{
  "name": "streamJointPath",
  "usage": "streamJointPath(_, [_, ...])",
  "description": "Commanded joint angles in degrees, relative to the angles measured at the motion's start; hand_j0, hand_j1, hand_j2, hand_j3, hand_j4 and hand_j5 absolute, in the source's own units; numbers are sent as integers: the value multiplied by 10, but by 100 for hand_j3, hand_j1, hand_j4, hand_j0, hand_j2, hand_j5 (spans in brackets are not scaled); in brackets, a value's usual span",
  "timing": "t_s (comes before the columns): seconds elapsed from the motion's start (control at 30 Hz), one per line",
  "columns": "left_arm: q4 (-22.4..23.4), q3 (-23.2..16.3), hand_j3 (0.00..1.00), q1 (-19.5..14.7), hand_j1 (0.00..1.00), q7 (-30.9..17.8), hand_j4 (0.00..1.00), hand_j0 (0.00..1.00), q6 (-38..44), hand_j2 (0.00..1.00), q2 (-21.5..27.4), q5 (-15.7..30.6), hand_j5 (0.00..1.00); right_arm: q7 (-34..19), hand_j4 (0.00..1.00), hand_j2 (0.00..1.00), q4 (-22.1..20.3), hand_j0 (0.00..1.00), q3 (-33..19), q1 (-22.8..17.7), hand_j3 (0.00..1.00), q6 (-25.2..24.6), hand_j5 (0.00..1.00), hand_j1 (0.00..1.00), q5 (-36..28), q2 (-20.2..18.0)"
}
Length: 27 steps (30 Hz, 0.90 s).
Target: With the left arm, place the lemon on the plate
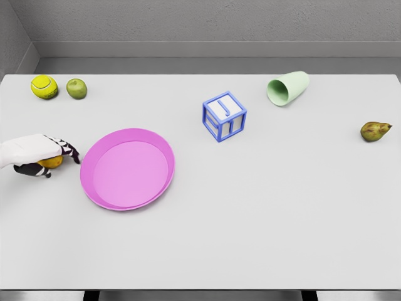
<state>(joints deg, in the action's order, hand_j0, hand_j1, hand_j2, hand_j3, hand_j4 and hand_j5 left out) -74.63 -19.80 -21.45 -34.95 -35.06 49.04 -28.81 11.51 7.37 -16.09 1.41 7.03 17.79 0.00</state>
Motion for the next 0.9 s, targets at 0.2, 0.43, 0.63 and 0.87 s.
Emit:
streamJointPath(0.2, [-5, 2, 57, -4, 57, -1, 57, 57, 1, 57, 1, 3, 57, 0, 100, 100, 0, 100, 0, 0, 100, 0, 100, 100, 0, 0])
streamJointPath(0.43, [-15, 1, 56, -7, 56, -1, 56, 56, 1, 56, -1, 6, 56, 0, 100, 100, 0, 100, 0, 0, 100, 0, 100, 100, 0, 0])
streamJointPath(0.63, [-21, 1, 53, -8, 53, -1, 53, 53, 1, 53, -2, 8, 53, 0, 100, 100, 0, 100, 0, 0, 100, 0, 100, 100, 0, 0])
streamJointPath(0.87, [-34, 3, 53, -16, 53, -1, 53, 53, 1, 53, 2, 8, 53, 0, 100, 100, 0, 100, 0, 0, 100, 0, 100, 100, 0, 0])
